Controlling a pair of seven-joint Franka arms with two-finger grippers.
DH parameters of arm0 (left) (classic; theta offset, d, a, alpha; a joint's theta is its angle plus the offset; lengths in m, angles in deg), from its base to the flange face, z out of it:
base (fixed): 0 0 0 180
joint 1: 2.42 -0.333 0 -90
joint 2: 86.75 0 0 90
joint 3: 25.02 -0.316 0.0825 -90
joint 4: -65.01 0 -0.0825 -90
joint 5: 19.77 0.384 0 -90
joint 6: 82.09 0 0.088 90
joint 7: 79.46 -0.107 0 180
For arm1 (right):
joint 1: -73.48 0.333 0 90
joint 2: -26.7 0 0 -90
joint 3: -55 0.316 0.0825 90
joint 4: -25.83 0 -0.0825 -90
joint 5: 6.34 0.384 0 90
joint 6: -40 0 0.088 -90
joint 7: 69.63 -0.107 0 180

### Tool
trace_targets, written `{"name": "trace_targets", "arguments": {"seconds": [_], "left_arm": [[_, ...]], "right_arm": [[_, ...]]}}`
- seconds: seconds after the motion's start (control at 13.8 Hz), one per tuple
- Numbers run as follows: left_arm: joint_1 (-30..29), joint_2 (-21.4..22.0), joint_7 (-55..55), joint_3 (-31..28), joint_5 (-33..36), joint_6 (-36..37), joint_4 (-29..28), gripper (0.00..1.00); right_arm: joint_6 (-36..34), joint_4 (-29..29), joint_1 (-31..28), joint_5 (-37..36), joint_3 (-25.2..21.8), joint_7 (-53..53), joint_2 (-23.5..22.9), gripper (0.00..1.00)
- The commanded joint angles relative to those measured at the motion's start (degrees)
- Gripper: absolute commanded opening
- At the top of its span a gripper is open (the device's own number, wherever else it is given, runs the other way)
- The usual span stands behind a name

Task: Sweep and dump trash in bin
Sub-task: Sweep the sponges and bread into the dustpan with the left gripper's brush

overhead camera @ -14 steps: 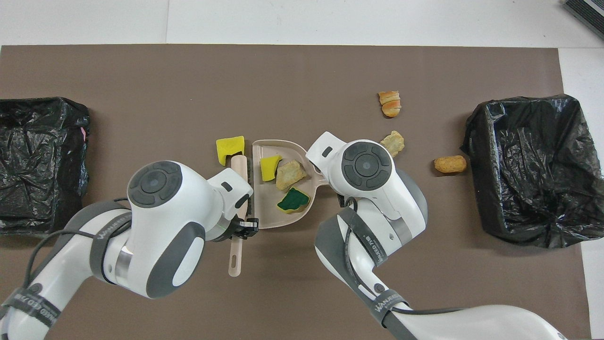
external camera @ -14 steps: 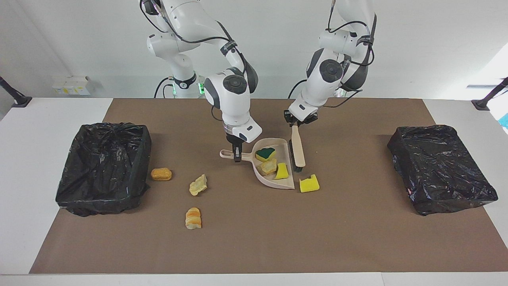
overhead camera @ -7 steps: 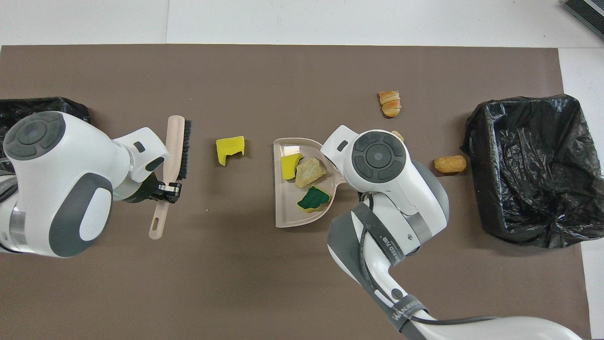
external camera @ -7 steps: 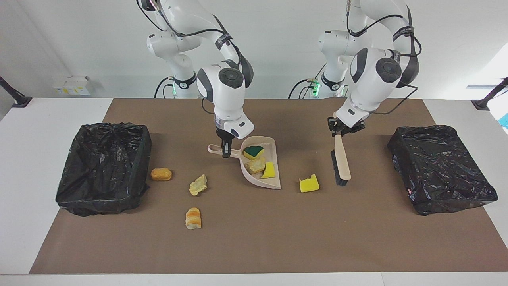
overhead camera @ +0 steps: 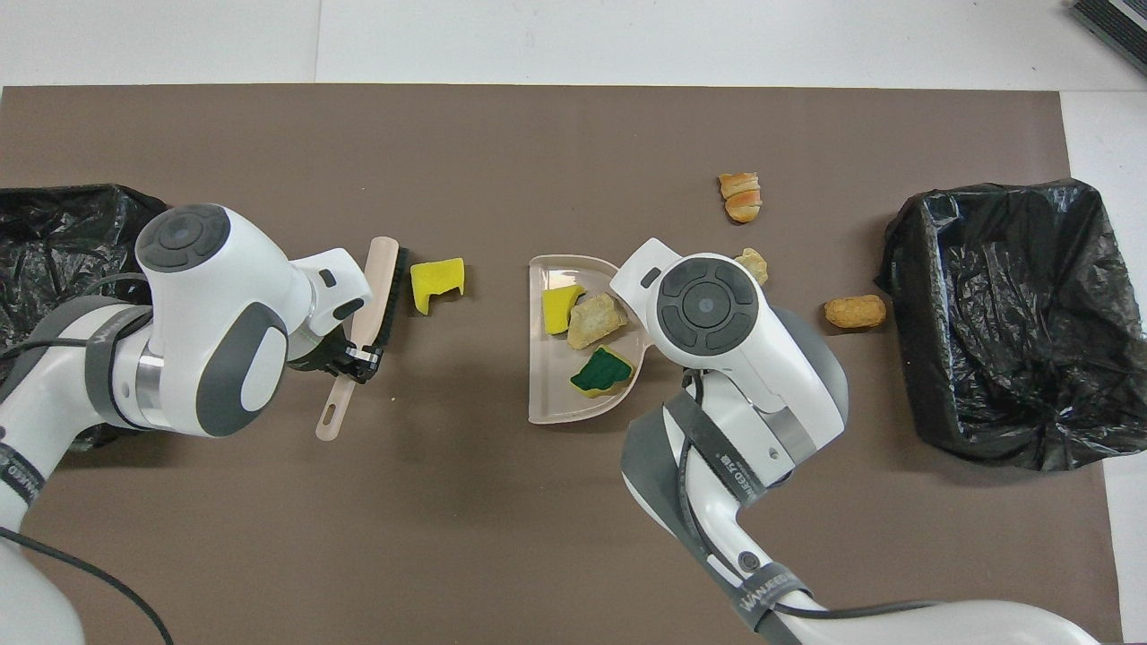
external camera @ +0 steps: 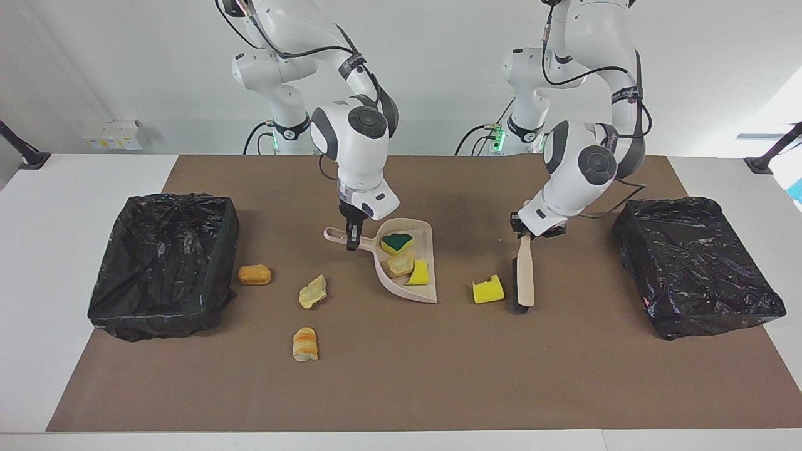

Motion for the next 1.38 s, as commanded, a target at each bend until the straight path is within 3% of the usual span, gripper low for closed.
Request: {"name": "trace_targets", "arguments": {"seconds": [0.0,0.36,0.51,0.87,1.31], "left_arm": [[5.5,1.8,1.8,-0.4,0.0,1.5,-0.6,0.00],[13.8,2.8,6.0,-0.2,-5.8,4.1,-0.3,0.00],[14.3,3.4,11.6,0.0,-6.5,4.2,0.3,0.00],[11.2,9.1,25.3,-0.7,-9.0,12.1,0.7,0.00],[11.8,14.6,41.6,-0.2,-9.0,21.0,-1.1,0.00]], "right_arm": [[3.3,-0.5,0.0,-1.9,0.6,-2.5,-1.4,0.00],[11.5,-0.5,0.8,-0.9,0.8,-5.5,-5.8,0.00],[13.7,-0.4,0.2,0.2,0.7,-5.5,-6.5,0.00],[12.8,0.0,-0.4,0.7,0.7,-4.9,-5.7,0.00],[6.2,0.0,-4.5,0.8,0.8,-2.0,-0.2,0.00]]}}
